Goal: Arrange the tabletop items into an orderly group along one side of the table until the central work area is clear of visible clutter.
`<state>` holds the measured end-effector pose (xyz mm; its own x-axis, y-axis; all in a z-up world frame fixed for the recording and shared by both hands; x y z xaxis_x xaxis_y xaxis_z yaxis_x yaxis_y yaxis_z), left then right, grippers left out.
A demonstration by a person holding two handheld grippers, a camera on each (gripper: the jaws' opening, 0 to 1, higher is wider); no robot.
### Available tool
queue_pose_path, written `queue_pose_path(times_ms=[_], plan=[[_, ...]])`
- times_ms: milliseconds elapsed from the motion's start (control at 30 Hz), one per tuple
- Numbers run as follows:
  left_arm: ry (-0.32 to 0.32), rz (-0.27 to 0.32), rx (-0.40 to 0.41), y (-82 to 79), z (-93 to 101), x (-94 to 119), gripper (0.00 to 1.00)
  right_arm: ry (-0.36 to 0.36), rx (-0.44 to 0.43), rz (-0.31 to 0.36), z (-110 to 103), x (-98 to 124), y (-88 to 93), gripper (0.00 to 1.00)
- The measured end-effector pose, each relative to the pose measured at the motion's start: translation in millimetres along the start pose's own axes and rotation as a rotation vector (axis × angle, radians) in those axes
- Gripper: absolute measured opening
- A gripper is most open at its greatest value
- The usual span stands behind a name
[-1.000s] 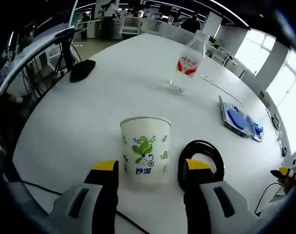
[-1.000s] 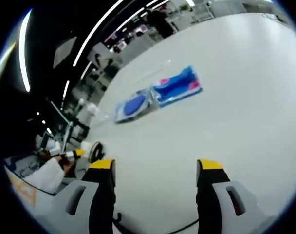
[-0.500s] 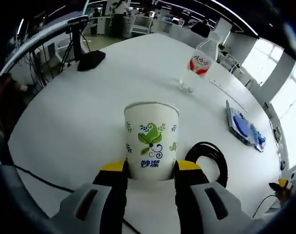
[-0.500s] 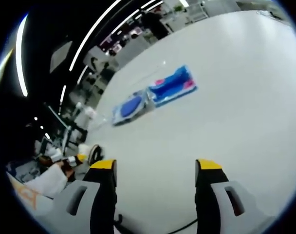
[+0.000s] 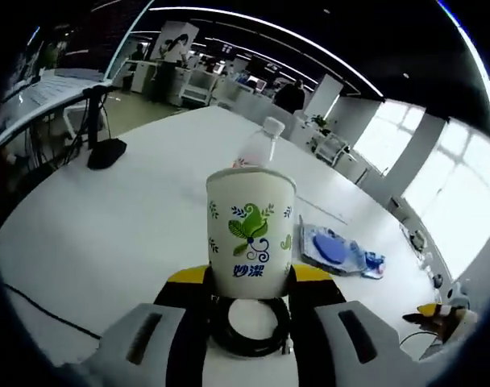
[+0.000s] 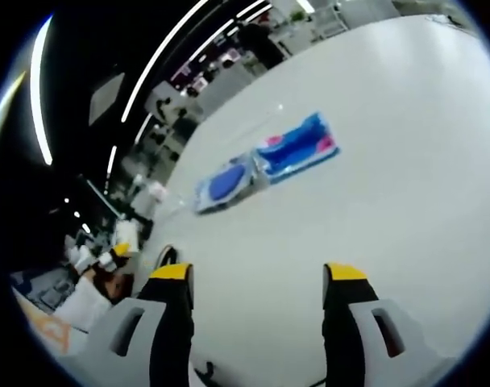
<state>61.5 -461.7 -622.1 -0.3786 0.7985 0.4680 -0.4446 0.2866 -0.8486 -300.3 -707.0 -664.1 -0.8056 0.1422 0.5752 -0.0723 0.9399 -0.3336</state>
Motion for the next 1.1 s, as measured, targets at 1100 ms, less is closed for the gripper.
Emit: queue_pose_path(times_ms=[1100], plan=[[0.890, 0.125, -0.211, -4.3, 197.3, -1, 0.36, -0.413, 0.292, -0.136, -103, -3, -3.2, 0.61]])
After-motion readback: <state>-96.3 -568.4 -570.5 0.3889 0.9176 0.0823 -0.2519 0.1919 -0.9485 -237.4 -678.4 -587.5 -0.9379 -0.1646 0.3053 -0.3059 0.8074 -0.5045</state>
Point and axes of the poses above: the point that each gripper's makers call its tool centre point, and the gripper's own axes: x roughly backward along the fingers, z roughly to its right, y roughly out of its underside, the point moved 6 cm from there along x, roughly backward along the fingers, and after that the axes turned 15 degrees about -x, right-handed, at the moved point
